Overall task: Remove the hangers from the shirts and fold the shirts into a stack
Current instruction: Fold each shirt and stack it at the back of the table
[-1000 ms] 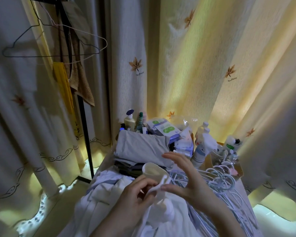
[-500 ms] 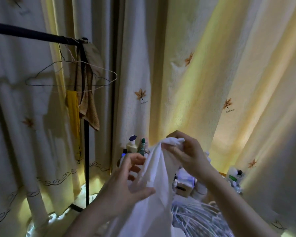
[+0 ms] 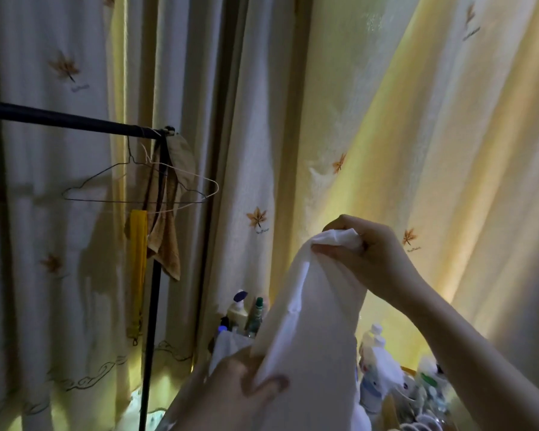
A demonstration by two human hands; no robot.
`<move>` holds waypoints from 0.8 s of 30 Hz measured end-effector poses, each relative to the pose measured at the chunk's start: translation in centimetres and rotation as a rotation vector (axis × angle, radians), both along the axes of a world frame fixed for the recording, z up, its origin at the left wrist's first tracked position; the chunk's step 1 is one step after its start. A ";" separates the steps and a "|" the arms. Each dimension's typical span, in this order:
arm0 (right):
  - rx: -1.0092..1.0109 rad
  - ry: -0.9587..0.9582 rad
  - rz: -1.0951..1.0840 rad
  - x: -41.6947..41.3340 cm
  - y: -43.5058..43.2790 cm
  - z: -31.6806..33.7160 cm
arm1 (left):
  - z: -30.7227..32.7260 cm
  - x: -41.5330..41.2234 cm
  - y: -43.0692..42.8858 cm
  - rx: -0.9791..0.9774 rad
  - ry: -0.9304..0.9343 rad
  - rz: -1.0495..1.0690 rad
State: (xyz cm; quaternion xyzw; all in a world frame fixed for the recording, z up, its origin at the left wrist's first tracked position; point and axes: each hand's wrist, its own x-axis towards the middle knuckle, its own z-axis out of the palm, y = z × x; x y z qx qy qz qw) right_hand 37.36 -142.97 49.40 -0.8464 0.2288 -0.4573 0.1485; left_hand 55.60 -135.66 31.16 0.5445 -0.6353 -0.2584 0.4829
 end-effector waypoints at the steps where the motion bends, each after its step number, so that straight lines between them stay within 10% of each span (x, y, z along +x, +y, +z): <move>1: -0.009 0.012 -0.029 -0.3 -0.1 0.4 | -0.1 0.0 -0.4 0.063 -0.001 -0.049; 15: 0.012 0.018 -0.244 -7.1 -4.3 3.4 | 11.5 8.2 -5.5 -0.494 -0.216 0.087; 24: 0.023 0.007 -0.234 -8.3 -4.2 5.2 | 13.4 10.4 -6.1 -0.359 -0.271 0.002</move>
